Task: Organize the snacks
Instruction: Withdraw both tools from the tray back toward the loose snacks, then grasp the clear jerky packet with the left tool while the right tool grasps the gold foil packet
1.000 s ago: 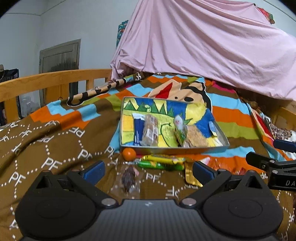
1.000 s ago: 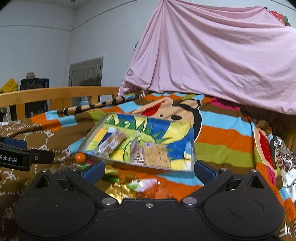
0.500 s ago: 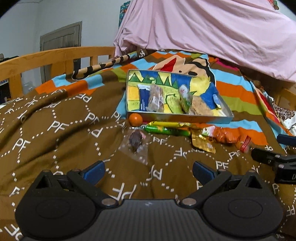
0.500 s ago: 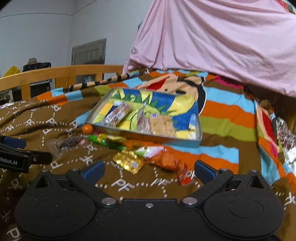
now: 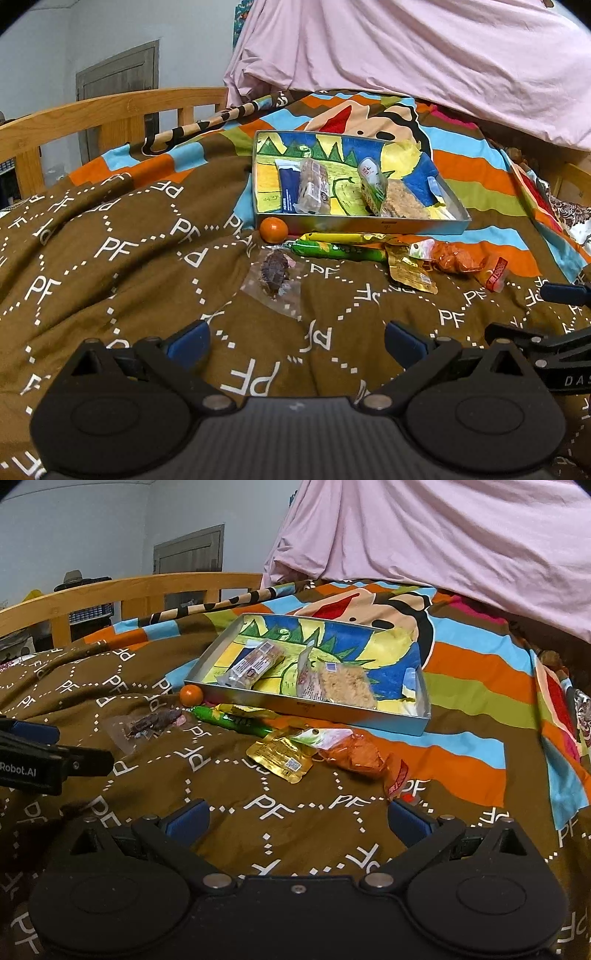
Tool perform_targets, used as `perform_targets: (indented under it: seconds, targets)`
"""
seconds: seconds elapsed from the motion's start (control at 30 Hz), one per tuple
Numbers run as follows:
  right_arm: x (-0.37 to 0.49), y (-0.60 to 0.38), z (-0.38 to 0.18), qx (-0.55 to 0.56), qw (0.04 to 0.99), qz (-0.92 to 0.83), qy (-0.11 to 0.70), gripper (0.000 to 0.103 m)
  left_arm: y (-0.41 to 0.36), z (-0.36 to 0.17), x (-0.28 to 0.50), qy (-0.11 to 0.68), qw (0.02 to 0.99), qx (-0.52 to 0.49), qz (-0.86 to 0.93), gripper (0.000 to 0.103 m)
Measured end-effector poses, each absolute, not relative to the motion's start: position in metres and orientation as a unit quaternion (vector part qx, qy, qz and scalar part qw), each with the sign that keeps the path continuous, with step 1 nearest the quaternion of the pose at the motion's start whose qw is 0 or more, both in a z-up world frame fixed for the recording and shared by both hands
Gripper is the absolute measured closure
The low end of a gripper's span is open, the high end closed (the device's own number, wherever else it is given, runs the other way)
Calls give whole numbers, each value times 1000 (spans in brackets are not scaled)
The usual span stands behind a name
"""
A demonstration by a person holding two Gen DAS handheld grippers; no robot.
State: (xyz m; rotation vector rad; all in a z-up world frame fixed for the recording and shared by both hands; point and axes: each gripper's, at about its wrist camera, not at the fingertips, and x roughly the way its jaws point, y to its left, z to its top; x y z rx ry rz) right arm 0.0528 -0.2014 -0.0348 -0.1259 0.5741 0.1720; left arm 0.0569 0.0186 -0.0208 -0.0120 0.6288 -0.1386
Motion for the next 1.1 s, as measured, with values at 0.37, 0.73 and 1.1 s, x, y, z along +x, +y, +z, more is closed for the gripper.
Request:
perform_targets:
  seconds: [0.37, 0.73, 1.1]
  targets:
    - [67, -200, -39, -50, 951, 84, 294, 1, 27, -18, 76, 311, 947, 17, -73, 1]
    - [104, -191, -54, -26, 943, 90, 319, 1, 30, -23, 122, 350, 928, 48, -121, 1]
    - [166, -187, -67, 26, 938, 83, 336, 1, 32, -34, 172, 395, 903, 64, -158, 13]
